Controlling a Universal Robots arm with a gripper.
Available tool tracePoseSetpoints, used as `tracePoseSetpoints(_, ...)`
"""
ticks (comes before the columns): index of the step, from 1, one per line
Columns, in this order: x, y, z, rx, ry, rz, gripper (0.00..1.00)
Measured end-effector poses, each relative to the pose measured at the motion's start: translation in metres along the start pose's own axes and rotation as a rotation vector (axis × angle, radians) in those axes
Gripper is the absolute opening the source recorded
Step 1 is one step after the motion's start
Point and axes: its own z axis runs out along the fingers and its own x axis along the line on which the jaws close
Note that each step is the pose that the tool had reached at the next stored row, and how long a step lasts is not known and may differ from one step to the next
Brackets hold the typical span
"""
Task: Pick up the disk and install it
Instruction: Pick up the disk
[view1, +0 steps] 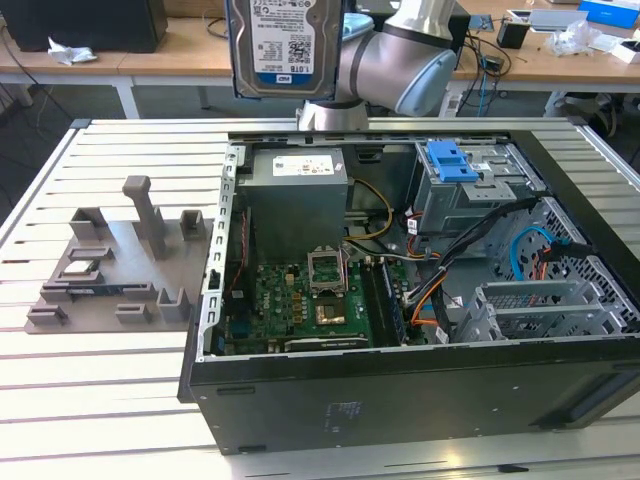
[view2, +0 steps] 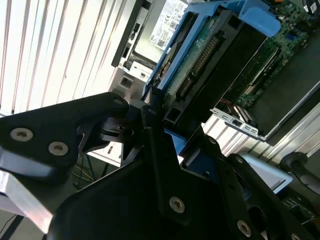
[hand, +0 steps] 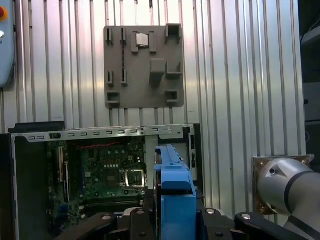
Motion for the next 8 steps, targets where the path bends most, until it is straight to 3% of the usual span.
tracePoseSetpoints(8,-0.0013,-0.0288,0.0018,-0.0013,0.0001,0.000,0.37)
